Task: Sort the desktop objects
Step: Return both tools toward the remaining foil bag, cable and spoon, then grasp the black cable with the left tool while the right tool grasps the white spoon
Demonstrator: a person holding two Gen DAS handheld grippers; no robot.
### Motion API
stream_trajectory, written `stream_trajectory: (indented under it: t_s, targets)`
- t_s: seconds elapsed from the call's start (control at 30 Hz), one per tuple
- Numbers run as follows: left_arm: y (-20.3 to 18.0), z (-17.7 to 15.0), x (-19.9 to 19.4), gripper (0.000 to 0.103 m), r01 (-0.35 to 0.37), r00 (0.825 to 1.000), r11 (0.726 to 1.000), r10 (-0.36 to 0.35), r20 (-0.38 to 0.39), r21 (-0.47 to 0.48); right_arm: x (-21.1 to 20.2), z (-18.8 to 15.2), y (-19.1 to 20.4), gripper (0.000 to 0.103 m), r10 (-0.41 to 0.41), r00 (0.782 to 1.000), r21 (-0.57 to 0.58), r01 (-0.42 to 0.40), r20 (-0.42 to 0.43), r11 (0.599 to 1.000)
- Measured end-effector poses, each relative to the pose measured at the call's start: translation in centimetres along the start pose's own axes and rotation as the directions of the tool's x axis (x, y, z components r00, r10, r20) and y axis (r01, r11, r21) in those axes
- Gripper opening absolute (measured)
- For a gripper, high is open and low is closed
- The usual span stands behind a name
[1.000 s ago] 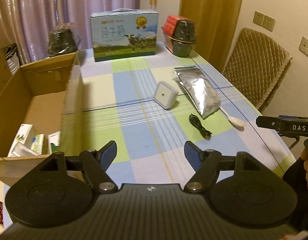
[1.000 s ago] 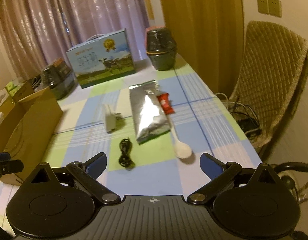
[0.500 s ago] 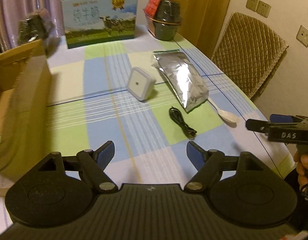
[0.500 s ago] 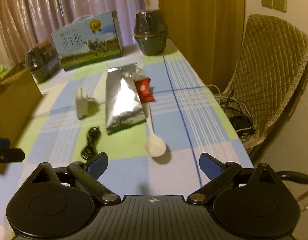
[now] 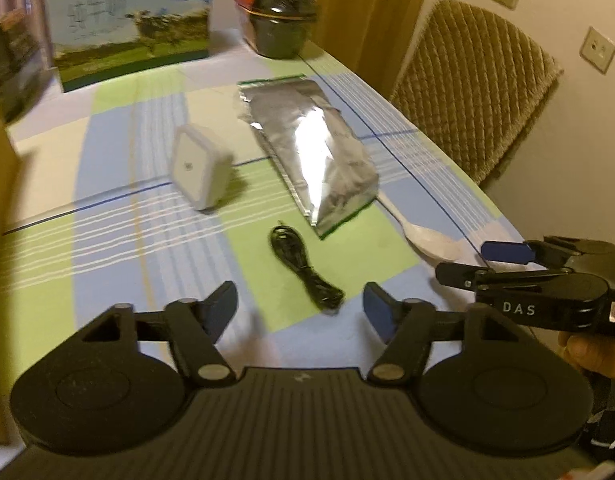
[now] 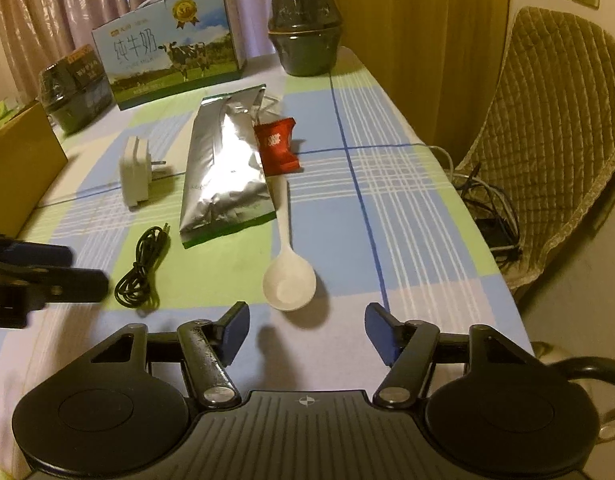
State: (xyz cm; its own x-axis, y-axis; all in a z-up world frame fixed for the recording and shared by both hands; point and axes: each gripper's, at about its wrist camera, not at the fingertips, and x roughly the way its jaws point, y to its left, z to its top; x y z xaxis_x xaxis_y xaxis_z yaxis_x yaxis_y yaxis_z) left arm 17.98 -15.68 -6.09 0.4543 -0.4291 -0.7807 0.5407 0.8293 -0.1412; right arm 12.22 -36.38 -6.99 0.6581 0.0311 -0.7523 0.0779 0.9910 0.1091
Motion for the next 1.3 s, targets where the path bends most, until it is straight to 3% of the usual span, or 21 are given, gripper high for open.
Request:
stream_trajectory:
  t_s: [0.23,0.43,0.5,0.57,0.77,0.97,1.3]
  targets:
    - [-0.6,0.7,3.4,0.055,0.02,1.0,1.0,-0.02,-0.023,-0.001,0.6,0.0,0.3,0.055,0.018,1.0,-0.014,-0.018,-0.003,1.0]
    - [-0.3,1.1,4.8,0.027,-0.004,0.999,1.0,0.004,-0.05,0.007,1.2,0.2,0.6,0.05,0.022,1.0,-0.024,-0.022,0.001,0.999]
    - [-0.2,0.8,4.7,0.011,-0.008,0.999,1.0,0.01,-0.054,0.026,1.4,0.3,0.7,0.048,0.019,1.0,-0.026,-0.019,0.005,1.0]
    - [0.0,0.3,4.1,0.008,-0.027,0.998,0.998,0.03,-0.049,0.054,1.7,0.5,0.9,0.047,0.008,1.0,-0.035,-0.008,0.009,0.999]
    - [1.6,-1.4,2.0,0.006,-0.046,0.998,0.997,0.049,-0.046,0.058,2.5,0.9,1.6,0.043,-0.018,1.0,-0.066,0.019,0.026,0.998]
    - [2.5,-2.3,1.2,0.008,-0.067,0.996,0.997,0.069,-0.05,0.048,3.0,1.0,2.1,0.031,-0.036,0.998,-0.094,0.04,0.044,0.995]
    - [2.5,-2.7,1.6,0.016,-0.055,0.997,0.998,0.055,-0.047,0.009,2.2,0.5,2.0,0.03,-0.029,0.999,-0.048,0.031,0.038,0.998]
